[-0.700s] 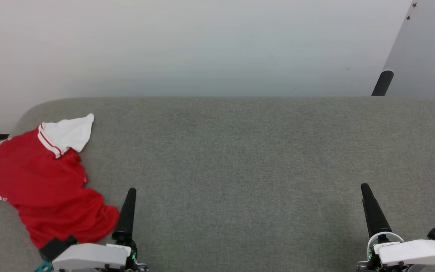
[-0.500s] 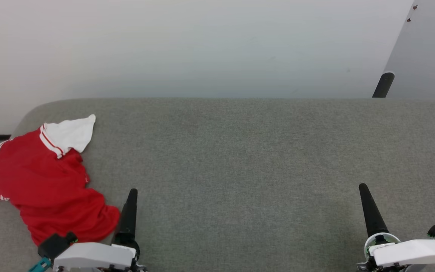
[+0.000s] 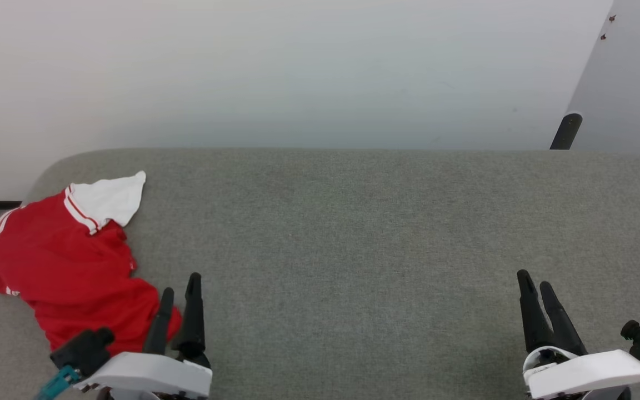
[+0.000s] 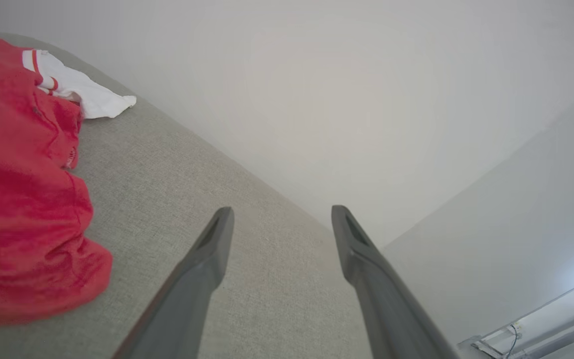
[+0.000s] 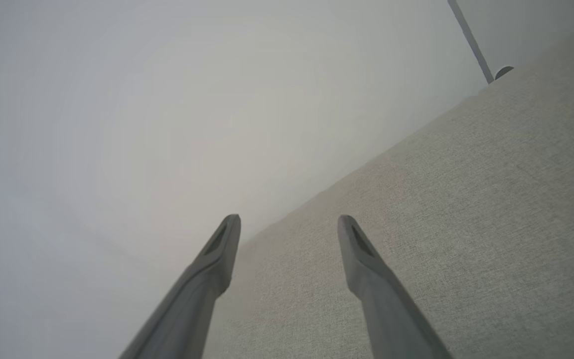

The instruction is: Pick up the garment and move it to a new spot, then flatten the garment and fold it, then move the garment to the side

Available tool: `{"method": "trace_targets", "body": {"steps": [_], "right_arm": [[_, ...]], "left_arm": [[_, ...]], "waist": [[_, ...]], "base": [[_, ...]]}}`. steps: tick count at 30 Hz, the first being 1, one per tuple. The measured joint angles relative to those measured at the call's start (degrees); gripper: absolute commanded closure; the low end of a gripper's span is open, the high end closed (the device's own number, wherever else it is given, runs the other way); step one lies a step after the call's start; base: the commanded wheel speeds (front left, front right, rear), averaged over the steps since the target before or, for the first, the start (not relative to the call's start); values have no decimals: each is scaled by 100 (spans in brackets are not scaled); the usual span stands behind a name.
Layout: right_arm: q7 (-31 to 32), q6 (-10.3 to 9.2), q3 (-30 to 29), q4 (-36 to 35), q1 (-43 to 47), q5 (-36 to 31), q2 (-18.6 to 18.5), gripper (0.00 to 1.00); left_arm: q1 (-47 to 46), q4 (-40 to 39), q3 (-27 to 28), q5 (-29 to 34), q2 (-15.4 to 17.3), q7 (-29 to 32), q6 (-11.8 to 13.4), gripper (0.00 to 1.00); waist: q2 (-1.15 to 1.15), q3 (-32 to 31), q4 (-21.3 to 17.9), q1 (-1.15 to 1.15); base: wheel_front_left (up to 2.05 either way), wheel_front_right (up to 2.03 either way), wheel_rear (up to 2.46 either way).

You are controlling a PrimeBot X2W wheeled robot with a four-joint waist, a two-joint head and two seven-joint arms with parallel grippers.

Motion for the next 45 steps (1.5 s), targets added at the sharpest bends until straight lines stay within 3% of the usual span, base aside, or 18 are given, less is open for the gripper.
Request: {"method": "trace_targets", "body": {"steps": [19, 45], "right_arm": [[-236, 1, -210, -74, 79, -2669, 112, 0], [-488, 1, -243, -275, 129, -4151, 205, 0]], "left_arm": [[53, -116, -23, 2505, -1, -250, 35, 0], [79, -162, 121, 3978, -134, -539, -170, 0]], "waist": [[0, -35, 37, 0], [0, -23, 100, 0]], "base": [[0, 0, 0], [0, 0, 0]]}}
